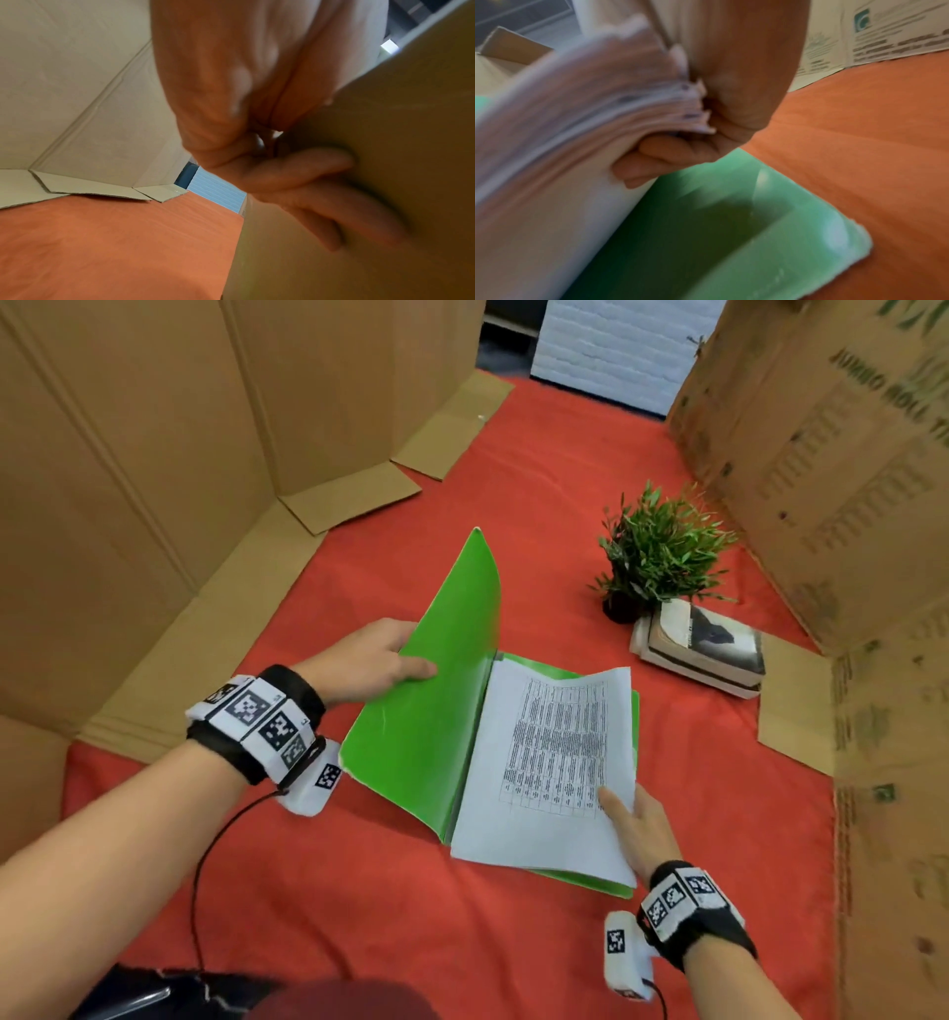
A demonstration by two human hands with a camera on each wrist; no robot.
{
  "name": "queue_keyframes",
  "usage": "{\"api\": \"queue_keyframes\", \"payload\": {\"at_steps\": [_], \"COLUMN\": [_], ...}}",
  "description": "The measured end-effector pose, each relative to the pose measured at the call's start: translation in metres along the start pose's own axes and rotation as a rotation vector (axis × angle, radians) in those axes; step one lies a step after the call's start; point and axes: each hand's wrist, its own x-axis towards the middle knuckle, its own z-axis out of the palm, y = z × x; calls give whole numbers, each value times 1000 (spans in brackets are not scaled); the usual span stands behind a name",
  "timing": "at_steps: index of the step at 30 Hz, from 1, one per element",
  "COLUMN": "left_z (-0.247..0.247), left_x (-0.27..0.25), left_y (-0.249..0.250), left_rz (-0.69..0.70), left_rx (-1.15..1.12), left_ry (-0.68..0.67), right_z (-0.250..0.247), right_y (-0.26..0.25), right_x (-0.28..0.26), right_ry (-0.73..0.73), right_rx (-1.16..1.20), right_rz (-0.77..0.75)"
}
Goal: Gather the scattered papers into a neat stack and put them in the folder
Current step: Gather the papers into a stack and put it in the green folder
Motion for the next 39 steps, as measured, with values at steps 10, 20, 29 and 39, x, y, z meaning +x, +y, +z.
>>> {"api": "queue_keyframes", "payload": {"at_steps": [10, 20, 29, 39], "left_z": [85, 195, 208, 156], "left_x": [7, 30, 25, -1], "left_y": [24, -58, -77, -97], "left_rz": [-23, -269, -271, -475], "left_rx": [-168, 528, 365, -391], "left_ry": [27, -173, -63, 462], "right_z": [-5, -38, -22, -20], "right_y": [18, 37, 30, -25], "right_x": [10, 6, -14, -42], "right_ry": [-69, 134, -171, -145], "right_rx": [-49, 121, 260, 420], "right_rz": [84, 328, 233, -52]}}
